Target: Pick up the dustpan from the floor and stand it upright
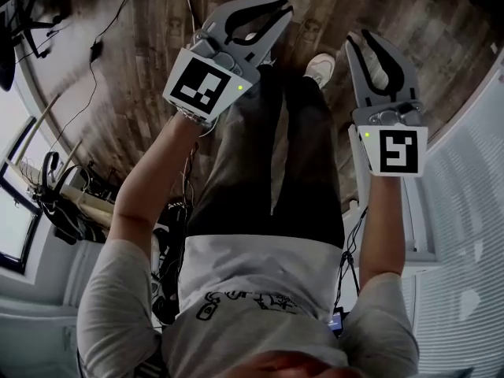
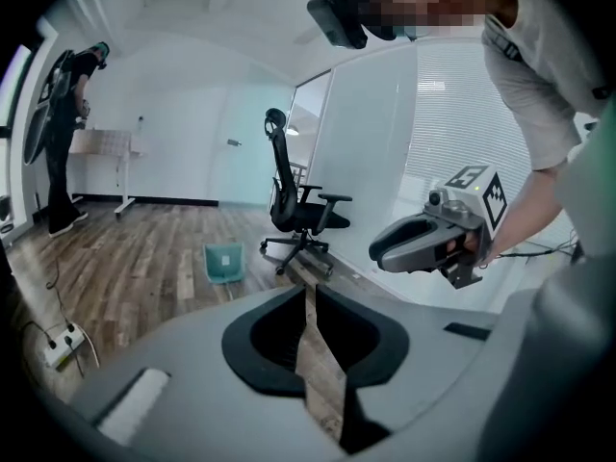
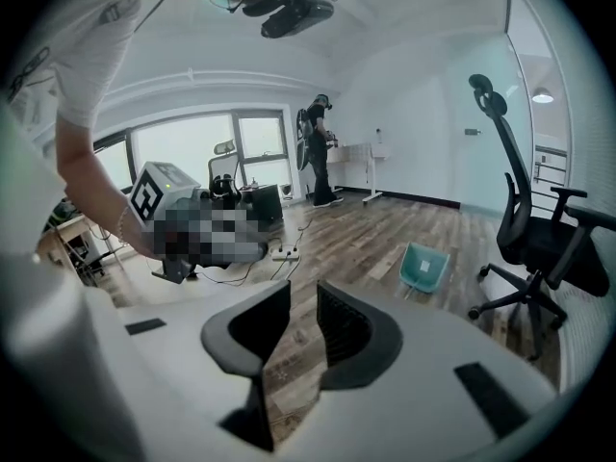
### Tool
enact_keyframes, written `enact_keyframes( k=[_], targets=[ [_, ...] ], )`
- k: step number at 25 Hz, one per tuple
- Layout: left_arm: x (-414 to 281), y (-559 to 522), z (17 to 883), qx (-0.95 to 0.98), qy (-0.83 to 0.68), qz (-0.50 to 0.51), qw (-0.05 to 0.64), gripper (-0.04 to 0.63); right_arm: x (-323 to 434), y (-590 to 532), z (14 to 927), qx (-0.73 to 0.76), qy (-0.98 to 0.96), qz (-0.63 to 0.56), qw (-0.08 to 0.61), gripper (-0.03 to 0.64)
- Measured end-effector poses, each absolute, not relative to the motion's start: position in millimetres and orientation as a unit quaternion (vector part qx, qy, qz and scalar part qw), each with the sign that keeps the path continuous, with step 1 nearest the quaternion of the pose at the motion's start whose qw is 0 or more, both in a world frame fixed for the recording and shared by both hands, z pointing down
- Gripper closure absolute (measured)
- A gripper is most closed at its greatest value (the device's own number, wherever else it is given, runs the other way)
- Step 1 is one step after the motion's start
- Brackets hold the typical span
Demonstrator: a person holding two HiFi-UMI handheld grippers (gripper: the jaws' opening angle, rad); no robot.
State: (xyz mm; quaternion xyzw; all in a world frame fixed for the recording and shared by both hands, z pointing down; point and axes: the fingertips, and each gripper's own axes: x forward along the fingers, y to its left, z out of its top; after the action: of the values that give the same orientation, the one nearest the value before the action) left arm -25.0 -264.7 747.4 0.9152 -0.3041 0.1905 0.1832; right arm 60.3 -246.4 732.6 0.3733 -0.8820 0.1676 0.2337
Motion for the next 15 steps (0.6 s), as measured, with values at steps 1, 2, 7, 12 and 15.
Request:
enact_keyframes(
  k=[1, 2, 7, 12, 15],
  targets=[
    [-24, -266, 757, 0.916, -0.301, 0.194, 0.182, 0.581, 61, -248, 742, 0.371, -0.882, 0.166, 0.237, 0.543],
    [-22, -268, 768, 0.917, -0.298, 0.197, 0.180, 0.581, 62, -250, 751, 0.370, -0.883, 0.163, 0.239, 0.542],
    [-15, -277, 822, 0.923, -0.287, 0.200, 0.161, 0.578, 61, -257, 804, 0.352, -0.894, 0.139, 0.240, 0.541],
    [-11, -282, 889, 0.926, -0.274, 0.207, 0.155, 0.574, 60, -261, 871, 0.340, -0.899, 0.129, 0.245, 0.538],
    [-8, -289, 927, 0.930, -0.263, 0.213, 0.145, 0.568, 61, -267, 909, 0.335, -0.899, 0.120, 0.254, 0.538]
  ],
)
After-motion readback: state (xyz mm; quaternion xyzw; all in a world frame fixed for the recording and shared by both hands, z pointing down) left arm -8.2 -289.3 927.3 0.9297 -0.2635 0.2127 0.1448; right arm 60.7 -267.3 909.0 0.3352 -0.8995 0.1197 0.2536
